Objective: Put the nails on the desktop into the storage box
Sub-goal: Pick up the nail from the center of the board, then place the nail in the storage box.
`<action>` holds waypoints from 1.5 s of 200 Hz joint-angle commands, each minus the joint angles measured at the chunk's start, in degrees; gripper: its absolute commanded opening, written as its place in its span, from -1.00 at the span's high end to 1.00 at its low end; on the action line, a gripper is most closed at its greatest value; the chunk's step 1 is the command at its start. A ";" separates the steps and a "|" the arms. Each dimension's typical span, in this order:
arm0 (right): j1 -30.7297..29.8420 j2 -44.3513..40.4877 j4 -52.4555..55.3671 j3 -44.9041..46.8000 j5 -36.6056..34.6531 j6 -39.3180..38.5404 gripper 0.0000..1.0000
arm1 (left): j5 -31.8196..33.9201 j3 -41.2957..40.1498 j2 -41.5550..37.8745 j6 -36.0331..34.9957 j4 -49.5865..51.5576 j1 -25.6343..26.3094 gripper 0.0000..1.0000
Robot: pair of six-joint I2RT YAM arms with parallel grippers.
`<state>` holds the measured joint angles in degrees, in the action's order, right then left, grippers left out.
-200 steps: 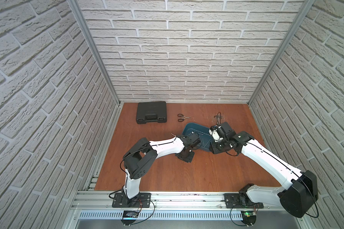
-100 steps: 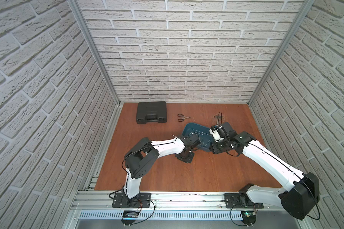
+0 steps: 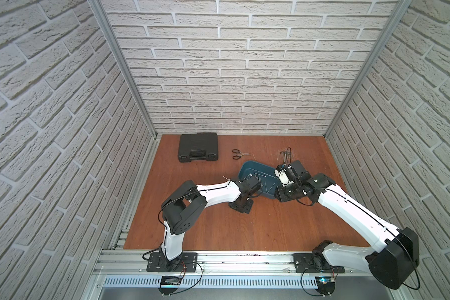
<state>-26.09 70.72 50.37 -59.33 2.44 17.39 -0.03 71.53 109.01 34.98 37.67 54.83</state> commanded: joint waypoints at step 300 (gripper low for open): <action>0.25 4.78 -4.40 2.05 2.45 1.51 0.24 | 5.48 12.47 -9.04 -4.14 12.24 -3.60 1.00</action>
<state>-26.06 75.72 47.33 -57.80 4.82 17.87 5.04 80.44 100.12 32.99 47.72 51.90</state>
